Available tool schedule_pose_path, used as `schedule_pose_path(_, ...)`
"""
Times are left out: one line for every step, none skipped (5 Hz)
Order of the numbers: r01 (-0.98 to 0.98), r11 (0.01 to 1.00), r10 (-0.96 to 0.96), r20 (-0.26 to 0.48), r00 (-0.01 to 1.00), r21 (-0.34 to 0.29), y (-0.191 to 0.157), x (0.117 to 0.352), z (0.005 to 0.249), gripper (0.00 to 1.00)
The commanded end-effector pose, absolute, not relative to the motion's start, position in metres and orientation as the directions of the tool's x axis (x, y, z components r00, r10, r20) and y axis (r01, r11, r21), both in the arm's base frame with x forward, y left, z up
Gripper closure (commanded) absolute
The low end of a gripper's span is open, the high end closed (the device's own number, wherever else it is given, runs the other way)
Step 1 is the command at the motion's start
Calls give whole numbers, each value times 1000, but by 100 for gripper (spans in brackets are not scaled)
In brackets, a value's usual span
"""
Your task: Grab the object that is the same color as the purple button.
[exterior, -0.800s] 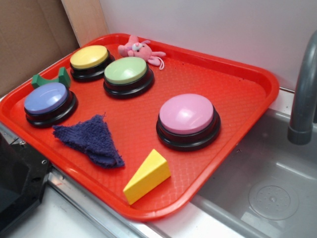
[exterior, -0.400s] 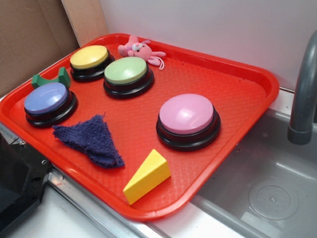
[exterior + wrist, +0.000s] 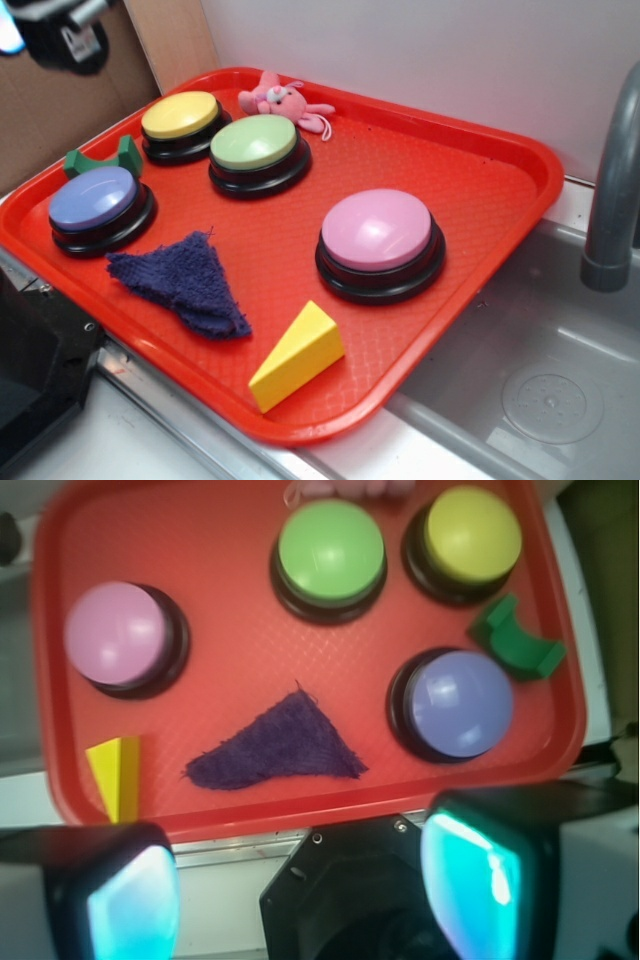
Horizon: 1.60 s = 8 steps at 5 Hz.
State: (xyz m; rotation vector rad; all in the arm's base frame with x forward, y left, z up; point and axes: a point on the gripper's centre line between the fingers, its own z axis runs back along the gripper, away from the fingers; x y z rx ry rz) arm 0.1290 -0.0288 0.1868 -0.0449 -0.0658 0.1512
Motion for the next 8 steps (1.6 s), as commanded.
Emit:
schedule_pose_path(-206,975,209,30,977,-82,-27,147,96,0)
schedule_pose_path(-262,962,265,40,963,-77,-27,151,62,0)
schedule_pose_path(-302,950,307,57,950,-76,-26,154,41,0)
schedule_pose_path(-351,930,359,63,931,-112,-25,154,27,0)
schedule_pose_path(-383,915,391,49,919,-124,-24,154,19,0)
schedule_pose_path(-394,911,402,44,915,-123,-23,155,16,0)
schedule_pose_path(-415,900,422,33,906,-134,-21,154,13,21)
schedule_pose_path(-431,892,439,37,898,-139,-21,155,11,100)
